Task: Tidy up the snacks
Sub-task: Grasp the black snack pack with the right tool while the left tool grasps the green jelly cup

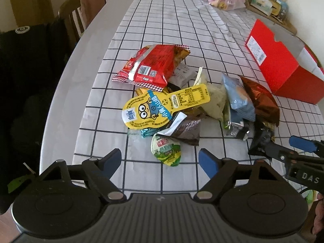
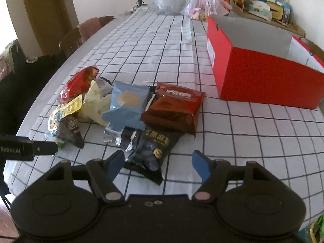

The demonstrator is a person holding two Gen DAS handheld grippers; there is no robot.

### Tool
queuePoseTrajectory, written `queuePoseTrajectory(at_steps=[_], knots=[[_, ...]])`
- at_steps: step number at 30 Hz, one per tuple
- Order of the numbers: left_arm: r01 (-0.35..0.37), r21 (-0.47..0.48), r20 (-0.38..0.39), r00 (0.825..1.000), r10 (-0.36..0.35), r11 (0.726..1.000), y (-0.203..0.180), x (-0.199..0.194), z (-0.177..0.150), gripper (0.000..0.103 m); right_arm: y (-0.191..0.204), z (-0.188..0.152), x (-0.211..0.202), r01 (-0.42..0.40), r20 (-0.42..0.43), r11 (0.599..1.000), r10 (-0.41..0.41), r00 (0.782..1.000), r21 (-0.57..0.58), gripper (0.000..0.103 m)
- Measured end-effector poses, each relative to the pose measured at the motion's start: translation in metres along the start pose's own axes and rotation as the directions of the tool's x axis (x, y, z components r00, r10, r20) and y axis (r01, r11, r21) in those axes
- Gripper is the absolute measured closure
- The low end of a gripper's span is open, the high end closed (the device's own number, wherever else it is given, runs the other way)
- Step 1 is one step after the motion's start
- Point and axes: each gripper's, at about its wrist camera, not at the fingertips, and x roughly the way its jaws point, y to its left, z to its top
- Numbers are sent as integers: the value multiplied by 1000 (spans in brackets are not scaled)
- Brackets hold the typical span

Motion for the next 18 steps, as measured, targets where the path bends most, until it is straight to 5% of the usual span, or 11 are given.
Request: queuePoseTrajectory(at_steps=[7,12,18], knots=[[26,-44,-66,997,-29,999,4,24,7,36,-1,13,24,-11,-43,996,15,999,85,37],[41,-72,-70,997,-46,997,7,29,12,38,1,15,31,-12,-61,995,18,998,95,44],[34,-55,-66,997,-38,998,8,28,12,66,-2,15,33,-3,-66,993,11,998,121,62]])
